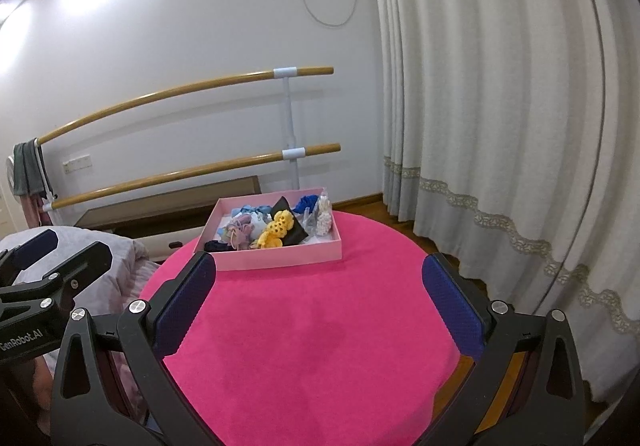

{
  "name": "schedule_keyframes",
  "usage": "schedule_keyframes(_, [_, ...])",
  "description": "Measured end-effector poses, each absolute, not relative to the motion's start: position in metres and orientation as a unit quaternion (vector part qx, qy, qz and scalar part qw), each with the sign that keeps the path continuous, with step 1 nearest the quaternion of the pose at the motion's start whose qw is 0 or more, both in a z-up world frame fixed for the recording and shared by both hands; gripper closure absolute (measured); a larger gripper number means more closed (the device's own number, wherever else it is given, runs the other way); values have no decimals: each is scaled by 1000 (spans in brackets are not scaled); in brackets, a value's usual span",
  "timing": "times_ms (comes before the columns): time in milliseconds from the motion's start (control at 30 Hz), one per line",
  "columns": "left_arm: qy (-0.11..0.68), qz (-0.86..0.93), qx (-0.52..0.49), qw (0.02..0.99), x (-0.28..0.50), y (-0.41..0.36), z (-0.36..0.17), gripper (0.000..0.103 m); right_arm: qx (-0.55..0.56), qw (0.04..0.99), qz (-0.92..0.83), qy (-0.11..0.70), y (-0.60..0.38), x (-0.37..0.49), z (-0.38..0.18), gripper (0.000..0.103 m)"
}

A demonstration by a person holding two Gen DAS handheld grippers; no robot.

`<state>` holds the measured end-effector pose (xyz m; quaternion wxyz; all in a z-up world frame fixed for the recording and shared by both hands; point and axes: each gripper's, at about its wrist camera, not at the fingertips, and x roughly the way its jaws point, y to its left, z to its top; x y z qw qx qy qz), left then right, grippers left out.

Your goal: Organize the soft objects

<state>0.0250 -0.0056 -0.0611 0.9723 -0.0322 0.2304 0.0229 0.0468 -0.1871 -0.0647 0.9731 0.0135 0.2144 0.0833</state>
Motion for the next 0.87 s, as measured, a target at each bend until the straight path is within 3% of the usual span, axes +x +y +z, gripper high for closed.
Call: schedule_keyframes(867, [229, 17, -37, 973, 34, -7, -61, 0, 8, 973, 84, 215, -187, 51, -64, 0])
